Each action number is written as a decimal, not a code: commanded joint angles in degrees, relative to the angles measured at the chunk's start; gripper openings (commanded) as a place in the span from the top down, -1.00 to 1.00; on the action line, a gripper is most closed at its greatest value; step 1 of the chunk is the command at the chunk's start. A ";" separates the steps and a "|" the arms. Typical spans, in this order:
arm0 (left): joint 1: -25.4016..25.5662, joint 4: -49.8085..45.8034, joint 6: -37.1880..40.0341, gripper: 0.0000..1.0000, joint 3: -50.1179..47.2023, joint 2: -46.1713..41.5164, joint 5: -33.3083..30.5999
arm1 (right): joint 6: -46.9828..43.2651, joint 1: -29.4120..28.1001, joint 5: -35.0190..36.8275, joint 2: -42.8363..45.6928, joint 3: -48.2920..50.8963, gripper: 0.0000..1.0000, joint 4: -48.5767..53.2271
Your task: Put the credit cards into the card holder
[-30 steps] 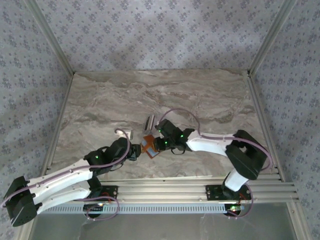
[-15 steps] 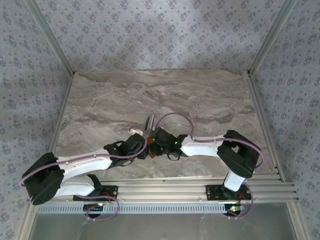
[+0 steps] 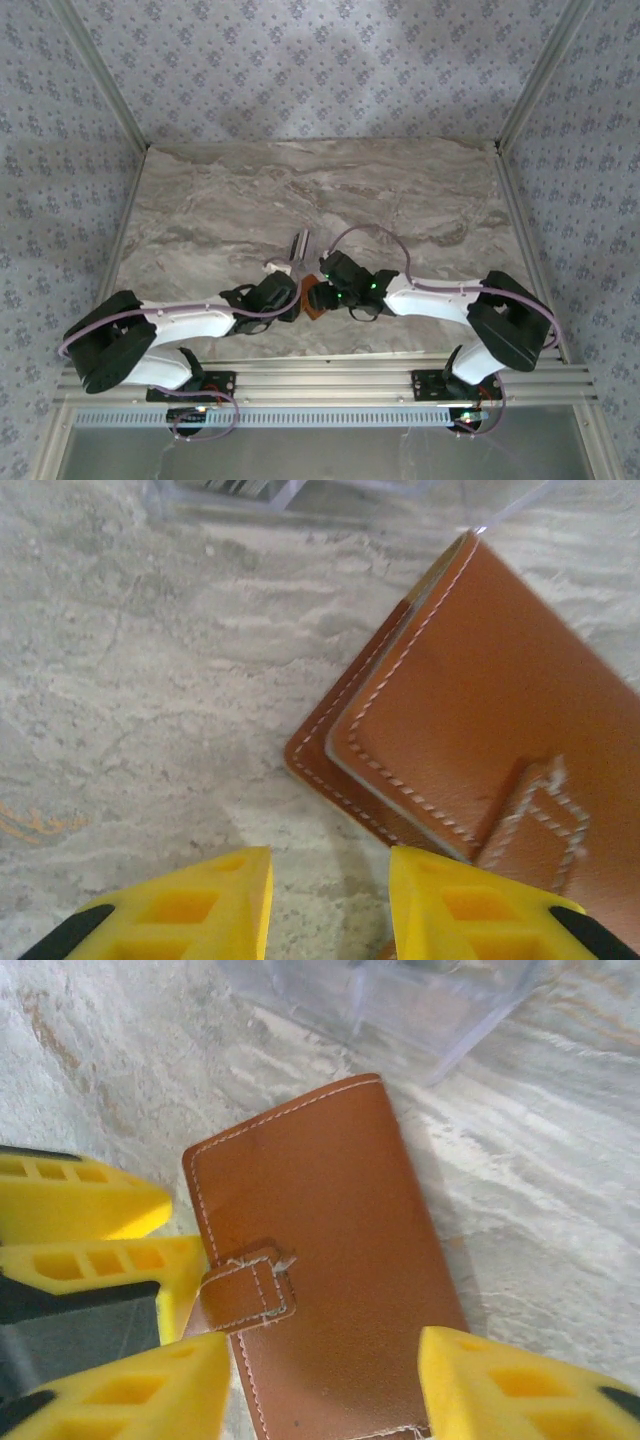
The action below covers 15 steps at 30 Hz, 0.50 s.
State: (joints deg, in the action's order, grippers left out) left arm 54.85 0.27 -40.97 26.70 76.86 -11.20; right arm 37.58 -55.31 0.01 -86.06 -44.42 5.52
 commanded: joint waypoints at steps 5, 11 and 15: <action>-0.10 1.86 0.96 0.29 -1.03 0.31 0.84 | -3.85 5.16 -4.04 -0.82 -1.16 -0.36 3.35; -0.38 -0.72 1.37 0.30 -0.44 -2.60 0.07 | -4.89 5.65 -5.21 -5.30 -2.53 -0.43 2.68; -0.53 -6.08 1.77 0.28 1.00 -9.61 -1.32 | -5.08 4.82 -3.45 -7.46 -2.92 -0.36 2.77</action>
State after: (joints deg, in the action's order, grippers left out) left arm 54.74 -1.83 -40.42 26.39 71.72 -11.40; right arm 33.54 -49.98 -3.90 -92.12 -45.65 7.33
